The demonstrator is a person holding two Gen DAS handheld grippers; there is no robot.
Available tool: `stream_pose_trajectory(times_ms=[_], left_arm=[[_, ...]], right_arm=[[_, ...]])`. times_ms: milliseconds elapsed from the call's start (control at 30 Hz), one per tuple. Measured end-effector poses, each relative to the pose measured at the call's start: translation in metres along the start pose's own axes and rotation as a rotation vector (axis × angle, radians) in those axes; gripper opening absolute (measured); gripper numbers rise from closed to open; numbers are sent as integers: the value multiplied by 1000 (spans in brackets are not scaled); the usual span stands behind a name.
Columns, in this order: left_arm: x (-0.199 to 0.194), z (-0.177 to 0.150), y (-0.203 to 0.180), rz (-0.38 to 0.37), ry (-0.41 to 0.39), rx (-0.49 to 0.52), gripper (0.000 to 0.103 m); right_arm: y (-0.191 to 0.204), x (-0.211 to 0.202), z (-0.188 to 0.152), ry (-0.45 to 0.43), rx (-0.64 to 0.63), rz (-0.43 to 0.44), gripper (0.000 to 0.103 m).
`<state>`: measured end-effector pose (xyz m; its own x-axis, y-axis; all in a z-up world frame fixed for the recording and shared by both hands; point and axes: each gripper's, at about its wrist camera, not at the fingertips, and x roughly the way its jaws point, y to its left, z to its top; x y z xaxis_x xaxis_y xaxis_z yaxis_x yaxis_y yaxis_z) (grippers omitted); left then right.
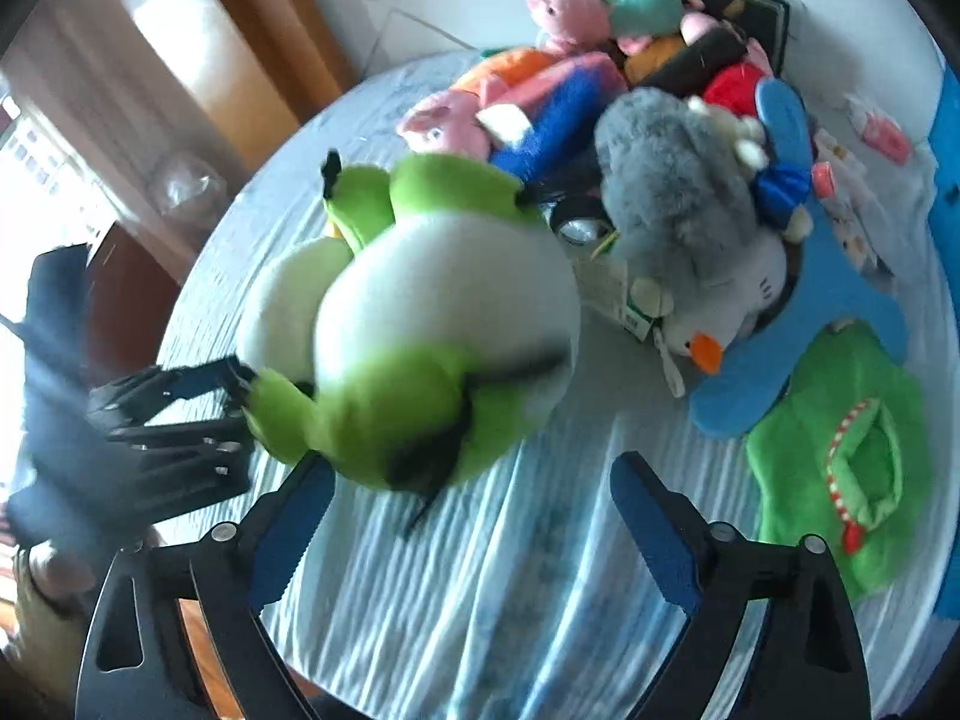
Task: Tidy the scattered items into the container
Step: 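Grasp the green frog plush with the left gripper while the right grasps its other side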
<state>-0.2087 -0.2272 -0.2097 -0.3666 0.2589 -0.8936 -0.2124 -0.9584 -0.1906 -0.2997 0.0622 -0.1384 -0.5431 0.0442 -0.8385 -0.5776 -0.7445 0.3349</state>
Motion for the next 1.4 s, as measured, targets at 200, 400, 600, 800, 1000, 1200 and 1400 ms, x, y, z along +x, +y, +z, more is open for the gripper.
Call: stream_pose_trajectory(times_ms=[200, 400, 600, 800, 1000, 1200, 1400], left_arm=[[18, -16, -14, 59, 29, -14, 71], [-9, -27, -19, 84, -37, 8, 71], [-20, -22, -13, 56, -71, 111, 78], [-19, -22, -18, 3, -81, 161, 78], [-14, -12, -26, 2, -83, 246, 78], [4, -9, -38, -1, -76, 309, 78], [9, -6, -38, -23, -86, 330, 78]], right_arm=[[-15, 4, 4, -15, -11, -7, 99], [-7, 29, -9, 11, -57, 15, 102], [-18, 26, -10, -10, -1, -51, 102], [-9, 21, -21, -19, 34, -81, 94], [-2, 7, -22, -83, 48, -104, 90], [-2, 23, -19, -79, 55, -147, 66], [0, 27, -14, -91, 26, -186, 64]])
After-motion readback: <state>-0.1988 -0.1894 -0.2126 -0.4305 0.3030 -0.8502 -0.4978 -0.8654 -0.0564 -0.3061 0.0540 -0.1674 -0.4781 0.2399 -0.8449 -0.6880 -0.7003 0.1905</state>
